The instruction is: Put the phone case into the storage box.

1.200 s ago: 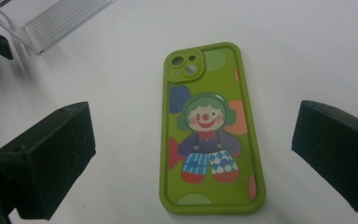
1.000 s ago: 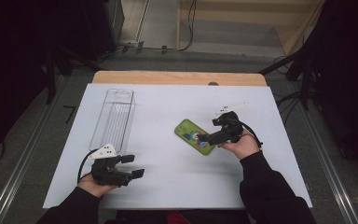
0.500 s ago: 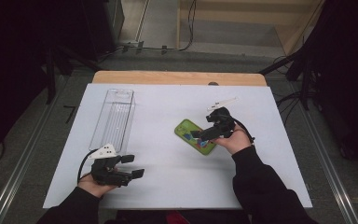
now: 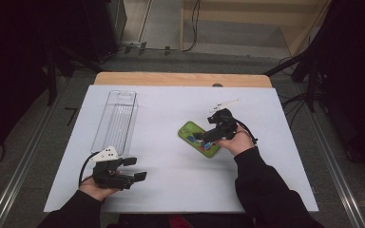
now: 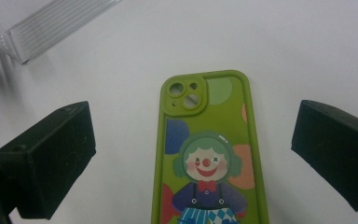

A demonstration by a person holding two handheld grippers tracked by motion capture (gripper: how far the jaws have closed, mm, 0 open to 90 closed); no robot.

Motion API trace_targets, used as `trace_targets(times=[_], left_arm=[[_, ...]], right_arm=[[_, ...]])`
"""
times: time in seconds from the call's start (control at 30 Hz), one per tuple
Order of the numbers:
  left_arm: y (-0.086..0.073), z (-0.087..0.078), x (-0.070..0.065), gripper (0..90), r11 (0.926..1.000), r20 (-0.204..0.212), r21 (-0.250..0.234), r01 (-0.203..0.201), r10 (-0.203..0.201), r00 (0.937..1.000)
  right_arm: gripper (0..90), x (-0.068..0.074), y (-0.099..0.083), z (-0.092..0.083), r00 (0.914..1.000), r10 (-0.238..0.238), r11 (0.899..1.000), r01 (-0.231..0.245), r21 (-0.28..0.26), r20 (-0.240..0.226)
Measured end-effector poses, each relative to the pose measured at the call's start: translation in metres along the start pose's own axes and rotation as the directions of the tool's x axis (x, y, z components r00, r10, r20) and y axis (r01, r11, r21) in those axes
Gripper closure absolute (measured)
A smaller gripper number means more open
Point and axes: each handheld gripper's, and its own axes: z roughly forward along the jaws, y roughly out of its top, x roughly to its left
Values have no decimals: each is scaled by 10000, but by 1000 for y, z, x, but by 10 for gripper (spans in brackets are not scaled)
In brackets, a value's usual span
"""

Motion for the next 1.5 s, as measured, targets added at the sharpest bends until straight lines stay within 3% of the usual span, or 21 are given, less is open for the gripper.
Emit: trace_targets(times=[0.77, 0.93, 1.03, 1.1, 1.5], left_arm=[[0, 0, 0, 242, 10000, 45, 18, -15, 14, 10000], [0, -1, 0, 242, 10000, 38, 22, -12, 12, 10000], [0, 0, -1, 242, 10000, 44, 11, -19, 19, 10000], [0, -1, -1, 242, 10000, 38, 27, -22, 22, 10000], [0, -1, -1, 242, 10000, 29, 13, -29, 29, 10000]], right_arm=[[0, -6, -15, 23, 9998, -190, 9942, 180, 1057, 84], [0, -8, -18, 25, 9998, -171, 9941, 160, 1073, 91], [0, -9, -20, 26, 9995, -303, 9936, 291, 1094, 94], [56, -8, -21, 27, 9993, -359, 9931, 350, 1118, 63], [56, -3, -27, 37, 9966, -759, 9865, 703, 1479, 321]])
